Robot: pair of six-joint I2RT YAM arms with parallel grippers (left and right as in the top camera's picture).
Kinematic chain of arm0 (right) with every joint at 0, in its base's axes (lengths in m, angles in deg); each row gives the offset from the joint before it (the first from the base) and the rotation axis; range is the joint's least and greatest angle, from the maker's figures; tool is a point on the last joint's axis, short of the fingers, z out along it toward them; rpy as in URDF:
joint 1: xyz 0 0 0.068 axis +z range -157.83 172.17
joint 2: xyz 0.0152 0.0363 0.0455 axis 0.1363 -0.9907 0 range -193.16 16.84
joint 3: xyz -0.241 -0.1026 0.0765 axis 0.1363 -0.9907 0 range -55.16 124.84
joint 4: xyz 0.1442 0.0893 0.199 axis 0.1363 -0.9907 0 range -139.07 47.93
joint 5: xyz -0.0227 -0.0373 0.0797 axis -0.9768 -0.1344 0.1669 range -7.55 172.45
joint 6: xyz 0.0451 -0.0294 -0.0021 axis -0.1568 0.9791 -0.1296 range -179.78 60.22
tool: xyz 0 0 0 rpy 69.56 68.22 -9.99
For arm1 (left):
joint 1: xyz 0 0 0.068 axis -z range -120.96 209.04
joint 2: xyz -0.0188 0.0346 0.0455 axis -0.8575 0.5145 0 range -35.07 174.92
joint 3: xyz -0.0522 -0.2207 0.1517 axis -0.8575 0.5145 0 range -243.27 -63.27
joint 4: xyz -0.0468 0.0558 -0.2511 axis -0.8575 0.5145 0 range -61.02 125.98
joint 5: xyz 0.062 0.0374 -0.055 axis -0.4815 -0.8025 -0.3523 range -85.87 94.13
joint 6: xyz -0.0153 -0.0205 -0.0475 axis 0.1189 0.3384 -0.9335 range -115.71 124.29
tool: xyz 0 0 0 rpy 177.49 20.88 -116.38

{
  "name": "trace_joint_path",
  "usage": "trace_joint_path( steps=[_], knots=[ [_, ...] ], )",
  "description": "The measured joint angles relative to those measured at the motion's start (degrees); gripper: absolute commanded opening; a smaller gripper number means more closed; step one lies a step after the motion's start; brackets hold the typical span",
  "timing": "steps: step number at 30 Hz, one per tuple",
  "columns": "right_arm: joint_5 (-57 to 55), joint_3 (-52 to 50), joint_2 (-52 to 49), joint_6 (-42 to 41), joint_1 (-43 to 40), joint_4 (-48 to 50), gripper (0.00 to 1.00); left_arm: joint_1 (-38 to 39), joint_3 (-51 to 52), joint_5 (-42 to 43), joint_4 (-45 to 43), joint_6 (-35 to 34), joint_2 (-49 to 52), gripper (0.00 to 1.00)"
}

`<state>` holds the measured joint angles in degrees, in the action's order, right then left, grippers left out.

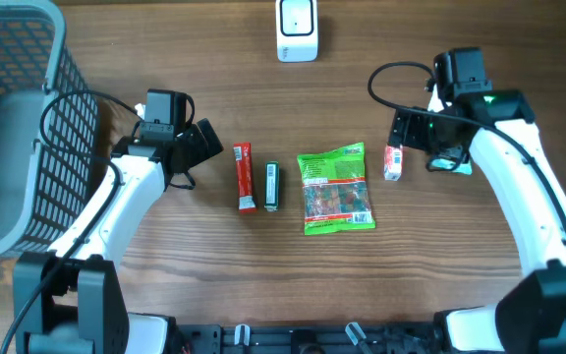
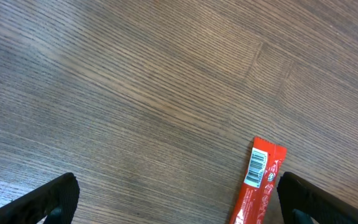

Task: Scan the item barcode
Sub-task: 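Reach the right gripper to the orange pack beside the wipes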

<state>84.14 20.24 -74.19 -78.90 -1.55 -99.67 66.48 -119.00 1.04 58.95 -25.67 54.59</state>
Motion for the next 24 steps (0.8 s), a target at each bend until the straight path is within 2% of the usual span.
trace_joint_path(
  steps=[10, 13, 17, 19, 22, 23, 24],
  knots=[
    [0.46, 0.00, -11.58, 0.79, -0.02, 3.37, 0.92, 0.00, 0.00, 0.00, 0.02, 0.00, 0.00, 1.00],
    [0.48, 0.00, -14.51, 1.42, -0.02, 4.57, 0.77, 0.00, 0.00, 0.00, 0.00, 0.00, 0.00, 1.00],
    [1.33, 0.00, -16.98, 1.88, -0.02, 4.22, 0.69, 0.00, 0.00, 0.00, 0.00, 0.00, 0.00, 1.00],
    [2.91, 0.00, -17.00, 1.92, -0.02, 4.31, 0.61, 0.00, 0.00, 0.00, 0.00, 0.00, 0.00, 1.00],
    [5.16, 0.00, -17.00, 2.34, 0.00, 4.35, 0.46, 0.00, 0.00, 0.00, 0.00, 0.00, 0.00, 1.00],
    [5.81, 0.00, -17.00, 2.25, 0.00, 4.33, 0.36, 0.00, 0.00, 0.00, 0.00, 0.00, 0.00, 1.00],
    [6.32, 0.00, -17.00, 2.38, -0.02, 4.33, 0.34, 0.00, 0.00, 0.00, 0.02, 0.00, 0.00, 1.00]
  ],
)
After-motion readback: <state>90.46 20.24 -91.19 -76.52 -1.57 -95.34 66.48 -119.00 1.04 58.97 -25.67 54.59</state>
